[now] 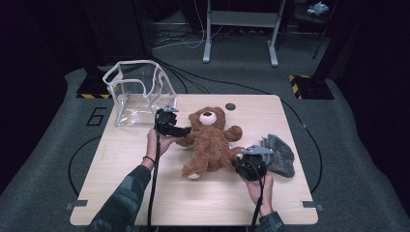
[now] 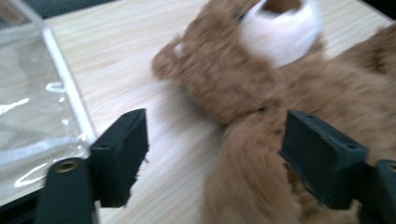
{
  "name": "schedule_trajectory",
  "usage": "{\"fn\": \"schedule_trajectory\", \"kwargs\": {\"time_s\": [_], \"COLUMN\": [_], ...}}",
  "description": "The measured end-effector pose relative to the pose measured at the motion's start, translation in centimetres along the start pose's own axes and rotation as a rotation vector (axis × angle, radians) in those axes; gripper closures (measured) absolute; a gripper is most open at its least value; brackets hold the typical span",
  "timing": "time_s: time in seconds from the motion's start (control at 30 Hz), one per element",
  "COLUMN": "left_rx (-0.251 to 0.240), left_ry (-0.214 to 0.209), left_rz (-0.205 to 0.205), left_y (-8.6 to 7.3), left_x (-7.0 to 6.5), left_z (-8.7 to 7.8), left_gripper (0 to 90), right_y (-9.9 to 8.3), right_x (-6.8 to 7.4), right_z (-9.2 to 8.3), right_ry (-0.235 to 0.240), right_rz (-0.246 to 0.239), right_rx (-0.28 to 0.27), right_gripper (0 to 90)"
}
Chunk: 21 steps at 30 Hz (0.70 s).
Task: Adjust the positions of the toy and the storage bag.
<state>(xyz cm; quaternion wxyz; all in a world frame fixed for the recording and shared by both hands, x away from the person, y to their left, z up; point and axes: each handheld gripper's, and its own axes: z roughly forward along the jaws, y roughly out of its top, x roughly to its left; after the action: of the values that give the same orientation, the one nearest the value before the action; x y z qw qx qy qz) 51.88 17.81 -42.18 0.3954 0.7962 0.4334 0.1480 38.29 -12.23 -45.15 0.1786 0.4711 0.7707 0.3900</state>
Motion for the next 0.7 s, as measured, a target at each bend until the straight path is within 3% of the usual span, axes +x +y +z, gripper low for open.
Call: {"fn": "schedule_trajectory", "kwargs": {"time_s": [0.17, 0.2, 0.27, 0.37, 0.47, 0.7], "left_rx": [-0.009, 0.002, 0.013, 0.070, 0.086, 0.150], "left_ry": [-0.023, -0.038, -0.028, -0.026, -0.010, 0.017], "left_rz": [0.004, 0.003, 0.001, 0.007, -0.034, -0.146], "left_y": [2.0, 2.3, 2.9, 3.4, 3.5, 3.1], "left_x": [-2.2, -2.7, -3.8, -4.8, -5.5, -5.5], "left_z": [-0.5, -0.3, 0.4, 1.8, 3.3, 6.3], "left_gripper": [15.1, 14.4, 13.5, 12.1, 10.9, 6.6], "right_y": [0.1, 0.2, 0.2, 0.2, 0.0, -0.5], "right_x": [0.3, 0.3, 0.4, 0.4, 0.4, 0.6], "right_z": [0.1, 0.1, 0.2, 0.4, 0.5, 0.8], "right_ry": [0.005, 0.004, 0.005, 0.004, 0.009, 0.023], "right_rz": [-0.005, -0.004, -0.008, -0.005, -0.016, -0.014], "right_rx": [0.004, 0.006, 0.012, 0.018, 0.030, 0.050], "right_gripper": [77.0, 76.9, 76.7, 76.6, 76.4, 76.1]}}
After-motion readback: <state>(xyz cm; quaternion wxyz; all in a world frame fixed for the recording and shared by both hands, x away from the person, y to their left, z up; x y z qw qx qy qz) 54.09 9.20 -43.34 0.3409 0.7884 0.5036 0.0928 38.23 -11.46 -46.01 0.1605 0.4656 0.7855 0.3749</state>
